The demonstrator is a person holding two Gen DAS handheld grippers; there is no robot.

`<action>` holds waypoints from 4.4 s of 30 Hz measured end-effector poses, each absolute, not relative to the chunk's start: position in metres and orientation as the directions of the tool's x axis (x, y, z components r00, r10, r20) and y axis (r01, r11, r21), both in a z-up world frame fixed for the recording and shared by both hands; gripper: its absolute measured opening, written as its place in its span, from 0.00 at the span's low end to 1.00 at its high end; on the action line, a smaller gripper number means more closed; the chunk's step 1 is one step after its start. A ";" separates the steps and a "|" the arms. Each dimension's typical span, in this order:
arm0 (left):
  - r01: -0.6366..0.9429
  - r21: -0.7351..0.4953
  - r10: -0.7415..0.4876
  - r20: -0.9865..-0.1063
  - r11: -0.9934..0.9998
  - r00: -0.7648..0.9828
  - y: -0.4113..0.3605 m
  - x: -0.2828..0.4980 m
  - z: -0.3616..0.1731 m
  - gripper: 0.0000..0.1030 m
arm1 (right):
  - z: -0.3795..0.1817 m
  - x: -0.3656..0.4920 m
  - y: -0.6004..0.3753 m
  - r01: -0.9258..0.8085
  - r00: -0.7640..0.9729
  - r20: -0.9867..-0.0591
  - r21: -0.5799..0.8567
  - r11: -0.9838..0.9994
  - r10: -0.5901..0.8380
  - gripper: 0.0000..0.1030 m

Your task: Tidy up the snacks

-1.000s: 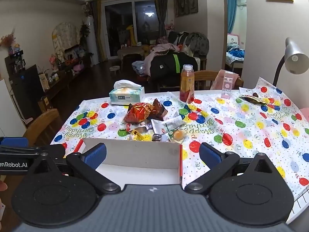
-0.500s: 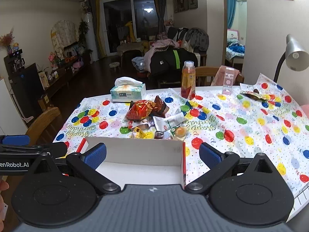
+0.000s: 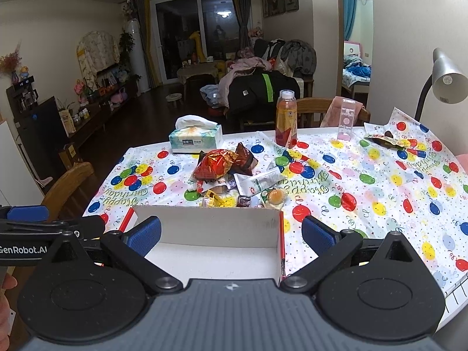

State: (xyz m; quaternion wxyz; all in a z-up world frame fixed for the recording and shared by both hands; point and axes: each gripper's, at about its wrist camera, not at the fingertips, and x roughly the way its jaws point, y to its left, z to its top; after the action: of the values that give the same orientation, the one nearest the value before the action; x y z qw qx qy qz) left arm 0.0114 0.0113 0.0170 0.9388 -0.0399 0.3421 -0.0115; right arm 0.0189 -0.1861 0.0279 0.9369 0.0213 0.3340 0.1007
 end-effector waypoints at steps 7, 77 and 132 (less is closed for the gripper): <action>-0.006 -0.081 -0.048 -0.641 0.997 0.766 0.010 0.012 0.017 0.99 | 0.027 0.015 -0.185 -0.167 0.752 -0.627 0.113 0.979 0.201 1.00; -0.019 -0.074 -0.039 -0.706 0.997 0.707 -0.023 0.135 -0.006 0.99 | -0.001 0.165 -0.240 -0.193 0.671 -0.706 0.128 0.973 0.226 1.00; 0.076 -0.059 -0.087 -0.883 0.995 0.461 -0.026 0.393 -0.147 0.79 | -0.192 0.377 -0.228 -0.077 0.229 -0.937 0.252 0.965 0.263 0.63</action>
State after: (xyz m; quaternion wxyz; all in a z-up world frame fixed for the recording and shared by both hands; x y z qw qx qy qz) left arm 0.3927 -0.0261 -0.1474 0.8546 -0.0056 0.5171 -0.0477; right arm 0.3767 -0.2283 -0.1924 0.7803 0.0760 0.6111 0.1088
